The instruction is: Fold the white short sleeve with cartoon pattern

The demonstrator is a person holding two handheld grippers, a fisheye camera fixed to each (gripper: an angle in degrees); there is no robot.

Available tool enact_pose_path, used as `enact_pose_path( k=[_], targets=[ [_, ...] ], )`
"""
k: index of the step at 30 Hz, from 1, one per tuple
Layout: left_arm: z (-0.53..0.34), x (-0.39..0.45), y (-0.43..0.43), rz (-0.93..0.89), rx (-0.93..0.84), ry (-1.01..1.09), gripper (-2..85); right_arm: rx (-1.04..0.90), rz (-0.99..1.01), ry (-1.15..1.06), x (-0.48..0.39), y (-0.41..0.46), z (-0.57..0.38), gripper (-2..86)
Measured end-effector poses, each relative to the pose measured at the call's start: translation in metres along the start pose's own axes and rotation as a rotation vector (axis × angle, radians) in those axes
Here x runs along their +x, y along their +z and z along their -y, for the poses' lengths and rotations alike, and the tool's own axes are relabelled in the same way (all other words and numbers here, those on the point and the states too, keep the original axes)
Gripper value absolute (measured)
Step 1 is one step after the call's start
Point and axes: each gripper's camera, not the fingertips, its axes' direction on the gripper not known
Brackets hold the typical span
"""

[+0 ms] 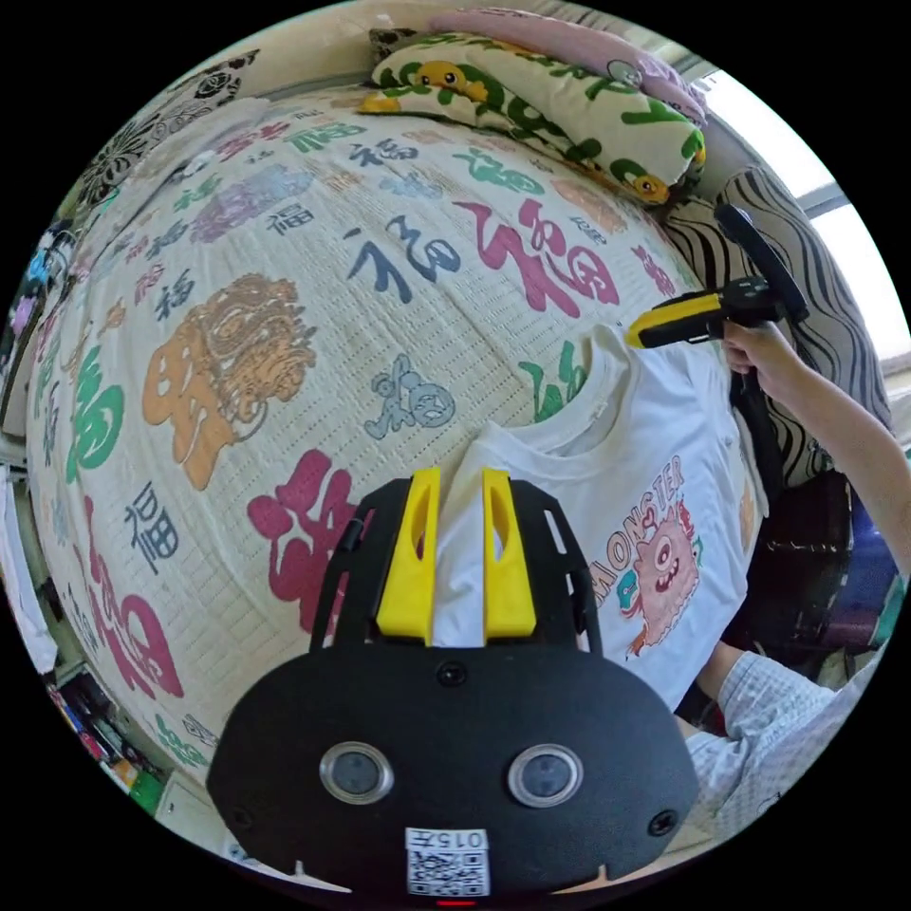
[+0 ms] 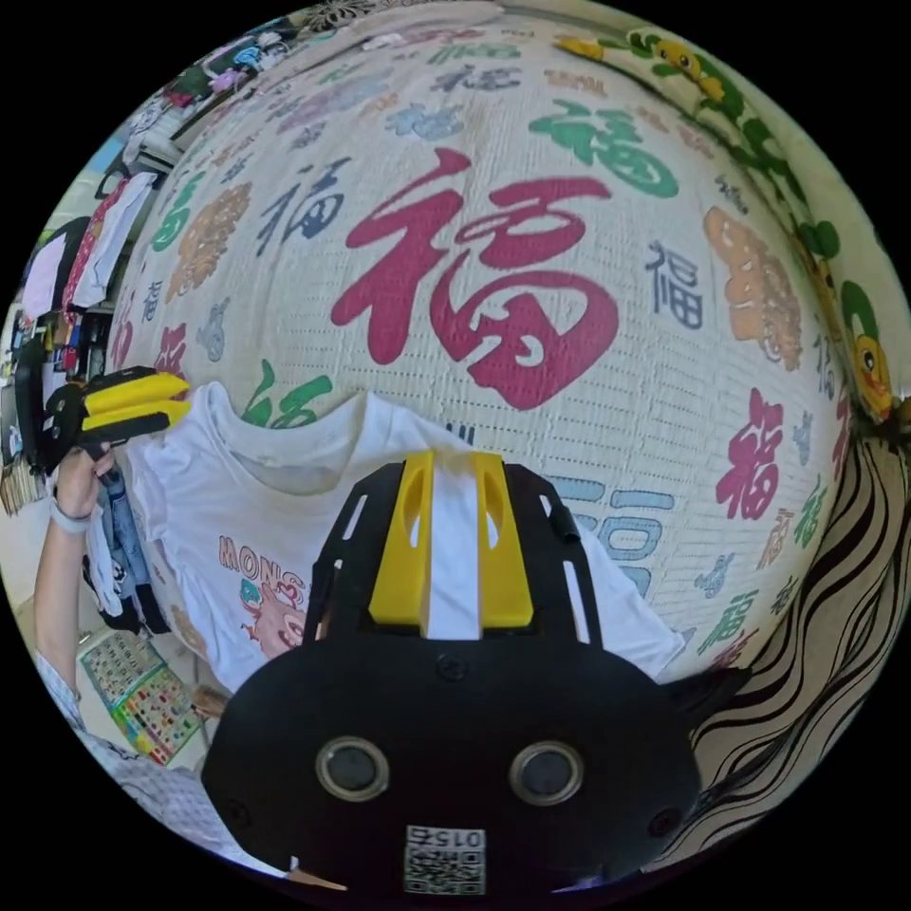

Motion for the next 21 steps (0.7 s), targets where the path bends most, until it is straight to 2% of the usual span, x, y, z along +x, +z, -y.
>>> enact_pose_path(
  k=[2, 7, 14, 19, 21],
  targets=[
    [0.013, 0.006, 0.015, -0.014, -0.102, 0.048, 2.8, -0.018, -0.031, -0.064, 0.005, 0.002, 0.002, 3.7],
    [0.034, 0.01, -0.007, 0.155, 0.04, -0.003, -0.2, 0.018, -0.057, -0.074, 0.026, -0.008, 0.006, 0.7],
    [0.041, 0.019, 0.007, 0.218, 0.046, -0.091, 0.4, 0.023, -0.01, 0.006, 0.073, 0.005, -0.01, 6.0],
    [-0.035, 0.017, -0.041, 0.273, 0.266, -0.225, 2.9, 0.047, -0.005, 0.008, 0.132, -0.009, -0.083, 5.6],
    [-0.078, 0.027, -0.047, 0.202, 0.282, -0.237, 4.1, 0.028, 0.041, -0.005, 0.145, -0.005, -0.129, 5.9]
  ],
)
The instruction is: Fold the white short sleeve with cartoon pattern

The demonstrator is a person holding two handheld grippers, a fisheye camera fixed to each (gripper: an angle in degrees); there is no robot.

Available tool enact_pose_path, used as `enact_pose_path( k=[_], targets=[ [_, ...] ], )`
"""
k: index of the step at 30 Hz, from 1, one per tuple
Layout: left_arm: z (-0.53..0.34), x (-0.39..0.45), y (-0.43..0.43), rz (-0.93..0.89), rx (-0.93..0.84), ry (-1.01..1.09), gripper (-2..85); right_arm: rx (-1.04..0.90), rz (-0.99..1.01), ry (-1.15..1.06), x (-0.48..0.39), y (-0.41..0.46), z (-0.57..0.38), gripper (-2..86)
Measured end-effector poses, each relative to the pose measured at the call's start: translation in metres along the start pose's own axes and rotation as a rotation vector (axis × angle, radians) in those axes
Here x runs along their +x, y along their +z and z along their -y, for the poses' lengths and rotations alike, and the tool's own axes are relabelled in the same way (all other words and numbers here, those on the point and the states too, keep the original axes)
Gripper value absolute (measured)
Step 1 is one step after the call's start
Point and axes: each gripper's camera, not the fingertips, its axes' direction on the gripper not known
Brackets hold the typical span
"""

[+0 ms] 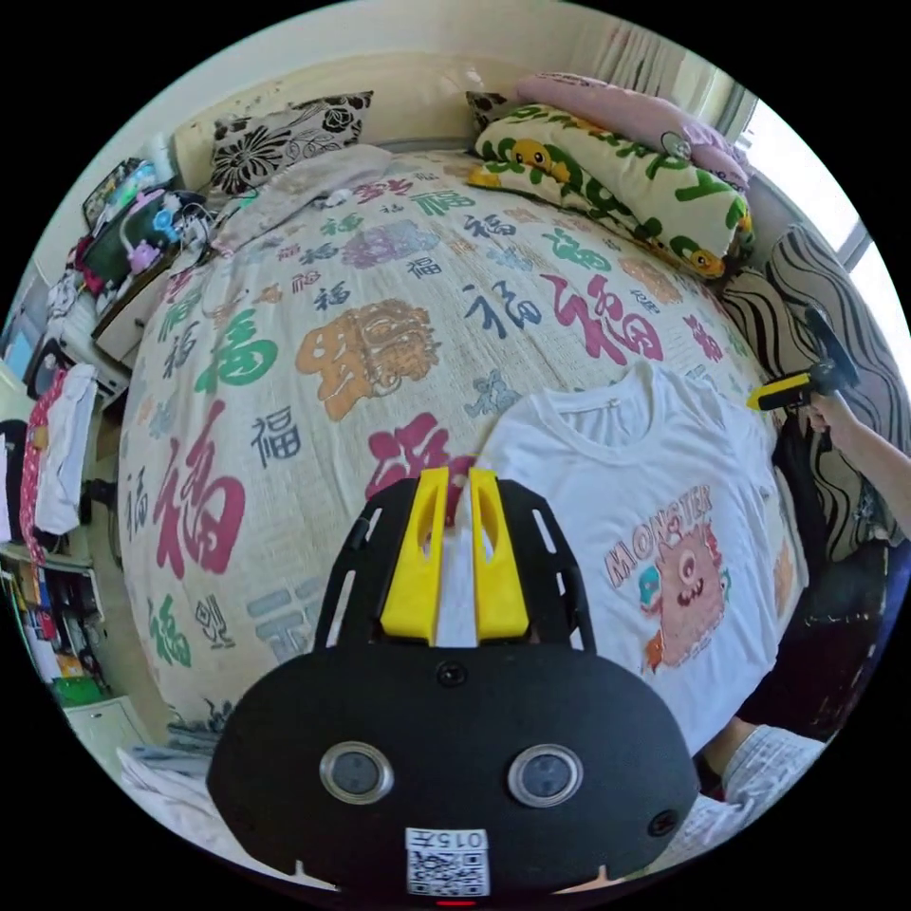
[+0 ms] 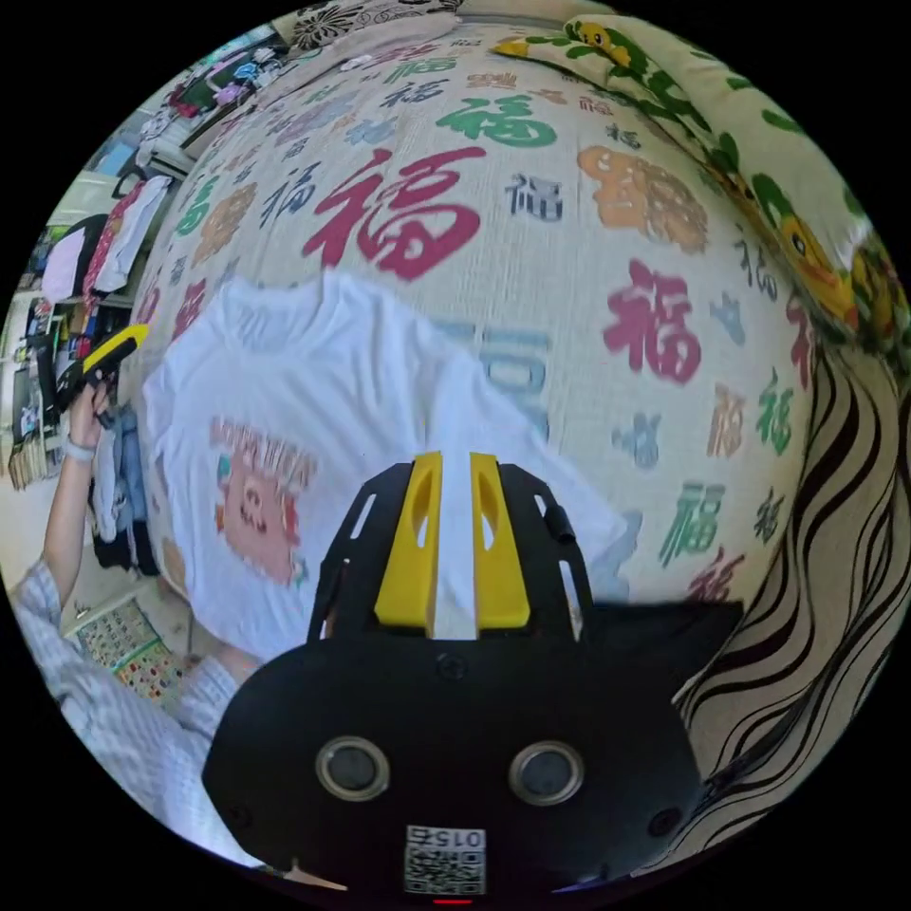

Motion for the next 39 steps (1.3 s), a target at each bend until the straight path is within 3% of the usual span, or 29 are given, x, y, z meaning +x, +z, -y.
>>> enact_pose_path(
  k=[3, 8, 13, 17, 21, 25, 33, 36, 39],
  targets=[
    [-0.09, 0.007, -0.011, -0.149, -0.115, -0.118, 5.2, -0.086, 0.116, 0.034, 0.012, 0.023, -0.093, 6.8],
    [-0.247, 0.047, -0.011, -0.215, -0.435, -0.391, 7.1, -0.324, 0.268, 0.255, 0.023, 0.104, -0.242, 8.2],
    [-0.341, 0.088, 0.018, -0.243, -0.62, -0.609, 9.6, -0.439, 0.325, 0.381, 0.033, 0.165, -0.296, 9.0],
    [-0.337, 0.109, 0.038, -0.173, -0.628, -0.566, 9.2, -0.469, 0.333, 0.437, 0.048, 0.193, -0.296, 8.6],
    [-0.321, 0.125, 0.035, -0.174, -0.662, -0.46, 2.3, -0.515, 0.264, 0.301, 0.052, 0.196, -0.291, 2.6],
    [-0.314, 0.139, 0.028, -0.135, -0.639, -0.434, 0.9, -0.495, 0.206, 0.268, 0.07, 0.192, -0.307, -0.4],
    [-0.306, 0.178, 0.045, -0.058, -0.668, -0.42, 2.4, -0.487, 0.307, 0.382, 0.103, 0.225, -0.334, 3.9],
    [-0.301, 0.184, 0.033, -0.062, -0.699, -0.446, 3.6, -0.496, 0.243, 0.412, 0.12, 0.222, -0.355, 4.6],
    [-0.292, 0.186, 0.026, 0.076, -0.821, -0.41, 1.9, -0.402, 0.257, 0.451, 0.141, 0.204, -0.365, 5.1]
  ],
)
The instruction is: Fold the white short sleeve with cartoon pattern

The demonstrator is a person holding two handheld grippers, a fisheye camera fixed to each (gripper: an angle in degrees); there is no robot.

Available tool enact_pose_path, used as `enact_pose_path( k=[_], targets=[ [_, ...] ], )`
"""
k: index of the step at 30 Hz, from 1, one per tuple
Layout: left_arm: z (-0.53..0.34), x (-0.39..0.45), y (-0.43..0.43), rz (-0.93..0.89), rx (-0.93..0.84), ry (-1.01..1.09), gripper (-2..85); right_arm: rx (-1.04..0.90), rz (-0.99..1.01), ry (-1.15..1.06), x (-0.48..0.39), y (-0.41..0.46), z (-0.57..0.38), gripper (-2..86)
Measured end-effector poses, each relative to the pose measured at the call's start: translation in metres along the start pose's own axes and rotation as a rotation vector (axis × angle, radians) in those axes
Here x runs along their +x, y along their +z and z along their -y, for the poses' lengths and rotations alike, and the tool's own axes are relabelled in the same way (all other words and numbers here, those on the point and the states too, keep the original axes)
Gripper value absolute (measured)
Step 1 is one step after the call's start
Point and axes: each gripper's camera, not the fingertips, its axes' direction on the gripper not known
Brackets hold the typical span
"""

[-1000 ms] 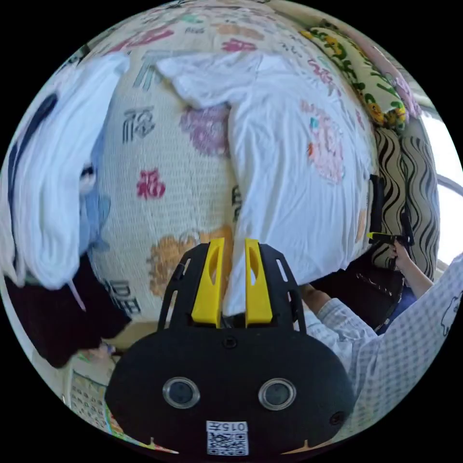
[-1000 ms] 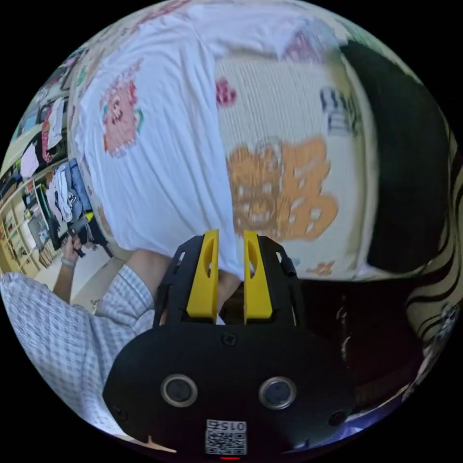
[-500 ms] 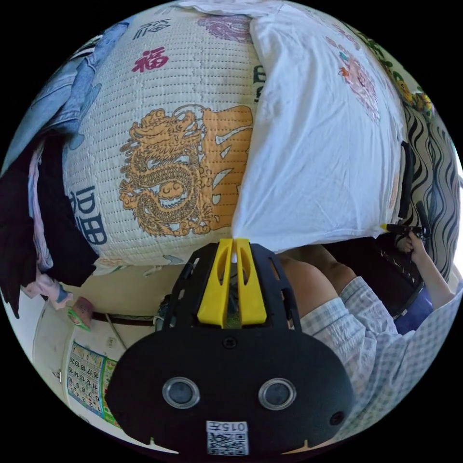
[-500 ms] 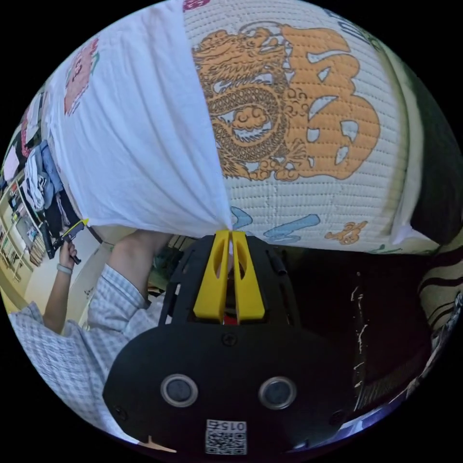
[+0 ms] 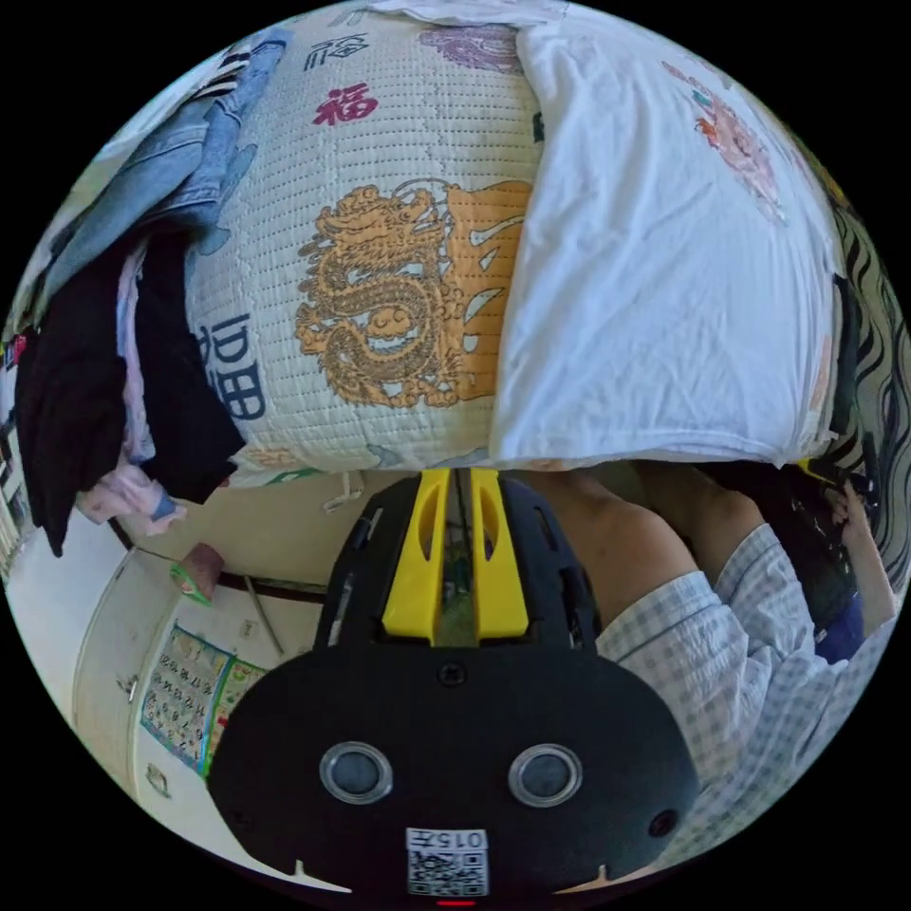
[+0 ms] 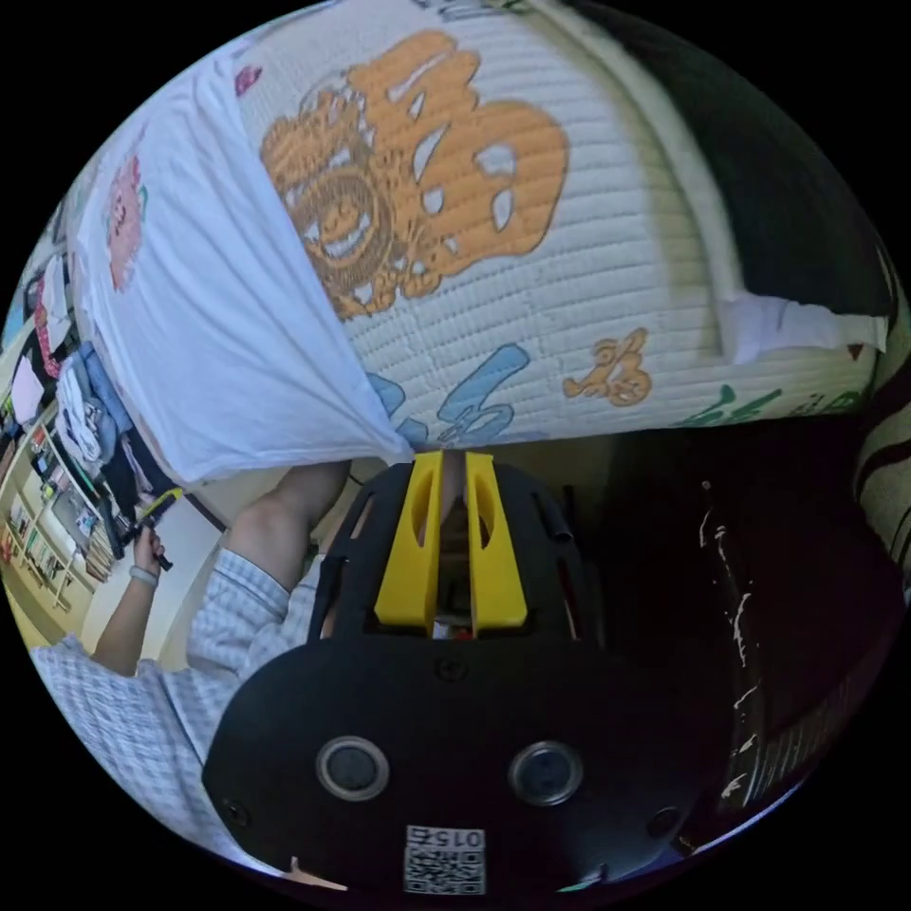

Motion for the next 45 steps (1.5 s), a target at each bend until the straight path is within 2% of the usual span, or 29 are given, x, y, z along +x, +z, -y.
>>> enact_pose_path(
  k=[3, 5, 8, 10, 15, 19, 22, 25, 31, 35, 39, 42, 45],
  targets=[
    [0.007, 0.0, -0.005, 0.07, -0.136, -0.031, 1.2, 0.11, 0.098, 0.01, 0.017, -0.025, 0.006, 5.1],
    [0.016, 0.007, -0.028, 0.035, -0.068, -0.064, 1.1, 0.213, 0.154, -0.007, 0.024, -0.047, 0.02, 5.1],
    [0.056, 0.056, -0.094, -0.061, 0.176, 0.035, 1.6, 0.351, 0.23, -0.054, 0.025, -0.074, 0.043, 5.3],
    [0.104, 0.13, -0.155, -0.112, 0.35, 0.27, 2.1, 0.432, 0.287, -0.075, 0.026, -0.089, 0.059, 5.6],
    [0.194, 0.324, -0.255, -0.115, 0.59, 0.784, 4.6, 0.548, 0.389, -0.098, 0.027, -0.108, 0.101, 6.4],
    [0.256, 0.483, -0.287, -0.086, 0.531, 1.061, 8.9, 0.545, 0.492, -0.067, 0.034, -0.104, 0.128, 6.6],
    [0.288, 0.564, -0.281, 0.035, 0.451, 1.138, 9.0, 0.523, 0.551, -0.043, 0.038, -0.095, 0.139, 6.7],
    [0.307, 0.611, -0.272, 0.056, 0.385, 1.16, 8.1, 0.521, 0.599, -0.019, 0.041, -0.088, 0.141, 6.9],
    [0.321, 0.648, -0.245, 0.159, 0.287, 1.168, 2.5, 0.53, 0.674, 0.04, 0.051, -0.079, 0.139, 4.0],
    [0.32, 0.639, -0.255, 0.081, 0.304, 1.164, -0.1, 0.578, 0.69, -0.002, 0.048, -0.085, 0.135, 1.2],
    [0.299, 0.581, -0.294, -0.086, 0.486, 1.118, -0.7, 0.648, 0.682, -0.077, 0.036, -0.1, 0.121, 0.5],
    [0.275, 0.504, -0.321, -0.199, 0.644, 1.016, -0.7, 0.685, 0.603, -0.254, 0.0, -0.12, 0.102, 0.3],
    [0.25, 0.416, -0.325, -0.185, 0.77, 0.86, -0.7, 0.678, 0.52, -0.435, -0.049, -0.129, 0.087, 0.3]
  ],
)
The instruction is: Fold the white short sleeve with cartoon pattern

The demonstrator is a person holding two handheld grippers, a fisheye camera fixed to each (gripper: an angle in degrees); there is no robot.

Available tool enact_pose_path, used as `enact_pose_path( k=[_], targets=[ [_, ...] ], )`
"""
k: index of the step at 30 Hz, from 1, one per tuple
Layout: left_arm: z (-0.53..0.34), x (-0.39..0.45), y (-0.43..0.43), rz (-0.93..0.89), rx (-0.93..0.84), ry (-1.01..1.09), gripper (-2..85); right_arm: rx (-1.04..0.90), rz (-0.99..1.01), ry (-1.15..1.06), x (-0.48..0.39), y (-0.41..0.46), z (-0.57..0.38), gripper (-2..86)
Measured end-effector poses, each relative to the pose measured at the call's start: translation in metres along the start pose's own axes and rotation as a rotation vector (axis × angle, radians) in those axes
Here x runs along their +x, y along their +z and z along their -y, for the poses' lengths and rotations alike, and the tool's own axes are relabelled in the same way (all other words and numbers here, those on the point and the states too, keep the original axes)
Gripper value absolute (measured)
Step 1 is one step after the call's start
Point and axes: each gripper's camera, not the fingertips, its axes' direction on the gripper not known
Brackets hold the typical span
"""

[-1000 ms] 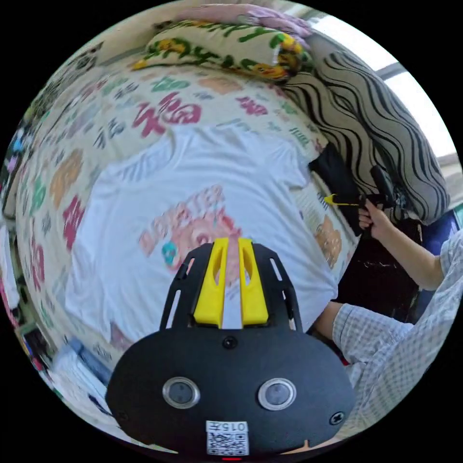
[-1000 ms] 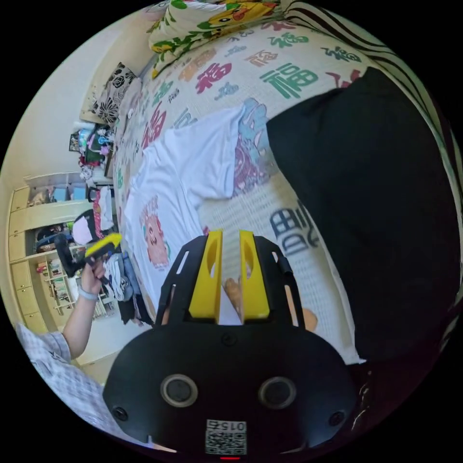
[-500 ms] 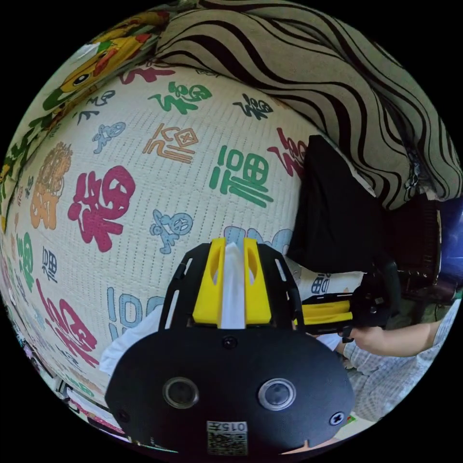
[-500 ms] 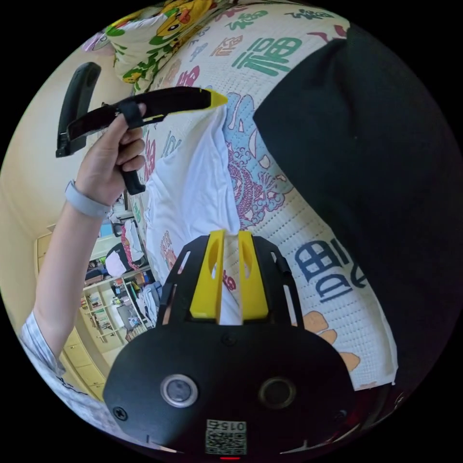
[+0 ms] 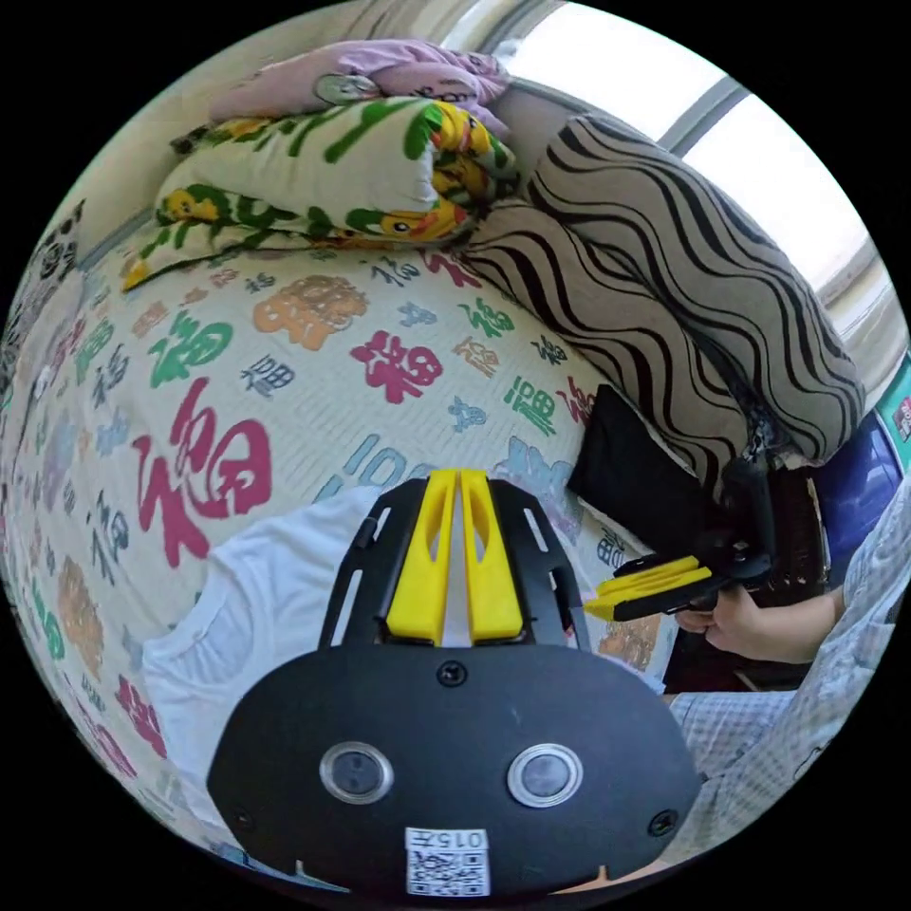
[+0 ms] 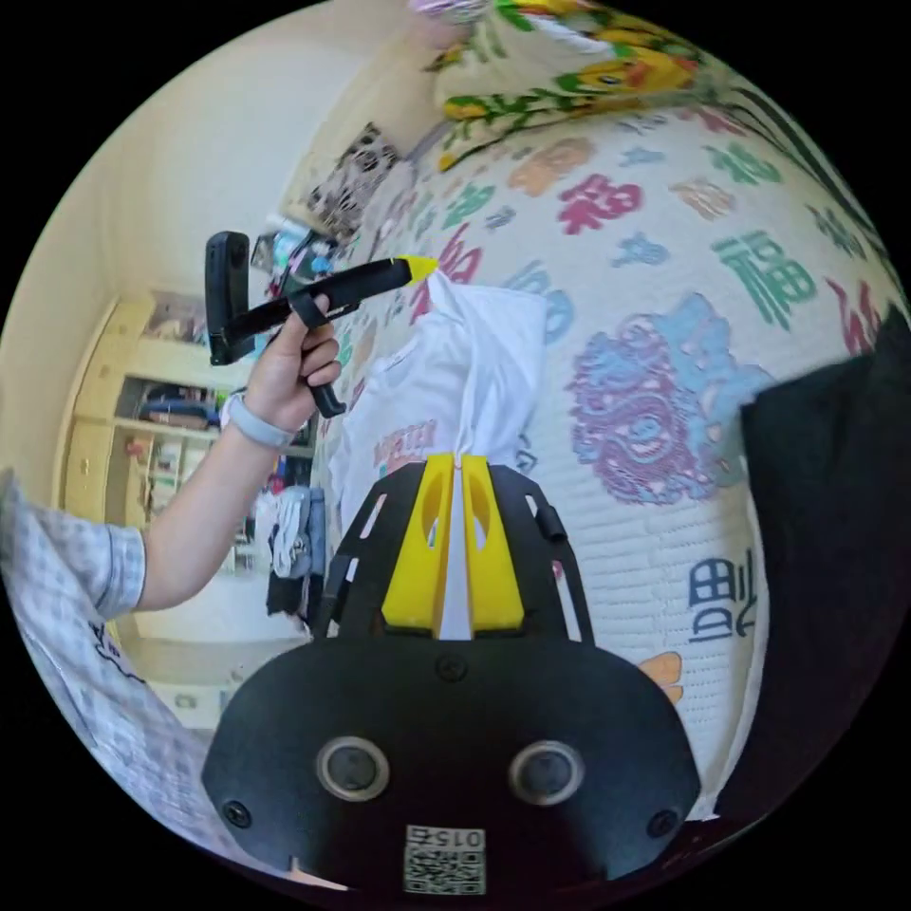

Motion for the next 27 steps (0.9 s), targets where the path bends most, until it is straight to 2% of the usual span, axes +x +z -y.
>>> enact_pose_path(
  k=[2, 4, 9, 10, 12, 15, 18, 21, 23, 24, 27],
  targets=[
    [-0.041, -0.023, -0.017, 0.072, 0.002, -0.091, -0.7, -0.077, -0.033, -0.108, -0.031, 0.028, 0.001, 0.3],
    [-0.094, -0.053, -0.022, 0.093, -0.026, -0.228, -0.6, -0.156, -0.047, -0.145, -0.045, 0.055, 0.001, 0.3],
    [-0.167, -0.088, -0.003, 0.151, -0.149, -0.398, 0.1, -0.352, -0.103, -0.169, -0.056, 0.111, -0.006, 0.4],
    [-0.178, -0.091, -0.006, 0.158, -0.129, -0.416, 0.4, -0.369, -0.1, -0.196, -0.06, 0.113, -0.006, 0.4],
    [-0.187, -0.091, -0.019, 0.139, -0.056, -0.428, 1.0, -0.36, -0.104, -0.215, -0.066, 0.108, -0.002, 0.4],
    [-0.186, -0.086, -0.027, 0.0, 0.059, -0.374, 2.5, -0.291, -0.129, -0.196, -0.074, 0.1, 0.014, 0.1],
    [-0.177, -0.087, -0.008, -0.009, -0.005, -0.336, 4.6, -0.301, -0.084, -0.171, -0.083, 0.108, 0.03, -0.3],
    [-0.185, -0.096, 0.013, -0.129, -0.046, -0.347, 4.9, -0.444, -0.081, -0.187, -0.093, 0.137, 0.029, -0.6],
    [-0.195, -0.099, 0.021, -0.107, -0.096, -0.352, 4.6, -0.598, -0.148, -0.2, -0.093, 0.168, 0.017, -0.8],
    [-0.203, -0.101, 0.026, -0.04, -0.163, -0.353, 3.7, -0.635, -0.146, -0.189, -0.093, 0.173, 0.015, -0.9],
    [-0.22, -0.105, 0.016, -0.04, -0.153, -0.335, 2.6, -0.586, -0.13, -0.209, -0.108, 0.168, 0.014, -0.9]
  ],
)
